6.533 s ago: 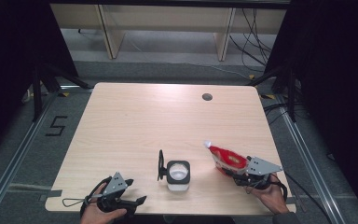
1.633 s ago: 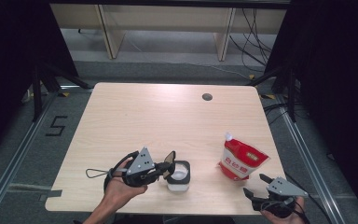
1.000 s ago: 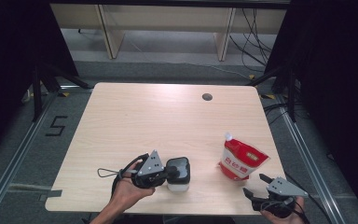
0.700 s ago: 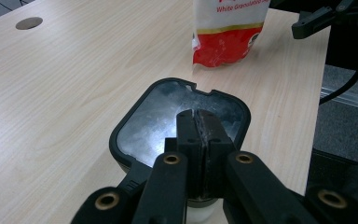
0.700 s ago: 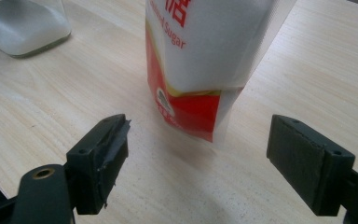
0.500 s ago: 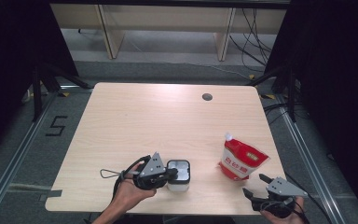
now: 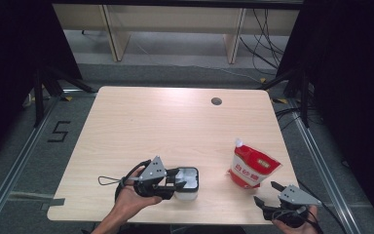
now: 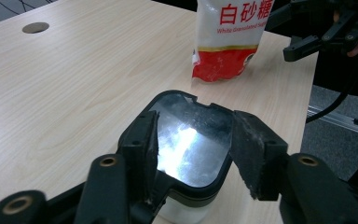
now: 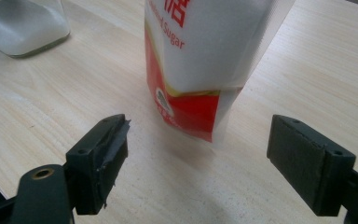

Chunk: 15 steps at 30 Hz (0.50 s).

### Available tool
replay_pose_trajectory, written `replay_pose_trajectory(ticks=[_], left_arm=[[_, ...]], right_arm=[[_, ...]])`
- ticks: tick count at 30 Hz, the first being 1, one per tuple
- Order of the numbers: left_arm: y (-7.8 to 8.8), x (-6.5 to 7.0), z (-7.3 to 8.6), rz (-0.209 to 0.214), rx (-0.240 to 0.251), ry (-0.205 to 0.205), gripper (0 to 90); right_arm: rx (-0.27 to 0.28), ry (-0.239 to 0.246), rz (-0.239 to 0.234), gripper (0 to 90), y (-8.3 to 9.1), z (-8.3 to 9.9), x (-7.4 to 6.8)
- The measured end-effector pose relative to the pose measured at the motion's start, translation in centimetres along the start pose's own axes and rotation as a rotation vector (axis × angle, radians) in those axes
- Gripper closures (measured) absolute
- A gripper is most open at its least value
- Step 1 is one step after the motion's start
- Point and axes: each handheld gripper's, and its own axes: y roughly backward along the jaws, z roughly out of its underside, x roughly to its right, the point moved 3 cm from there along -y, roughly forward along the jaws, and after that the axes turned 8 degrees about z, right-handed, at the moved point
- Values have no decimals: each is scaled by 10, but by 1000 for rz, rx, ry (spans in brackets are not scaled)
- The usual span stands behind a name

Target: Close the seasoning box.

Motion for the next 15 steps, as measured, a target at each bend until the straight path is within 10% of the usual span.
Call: replay_pose_trajectory(ticks=[15], left_arm=[[18,-5,19,-28,43,69,273]], right_arm=[[-6,-7,-10,208,0,0,-1]])
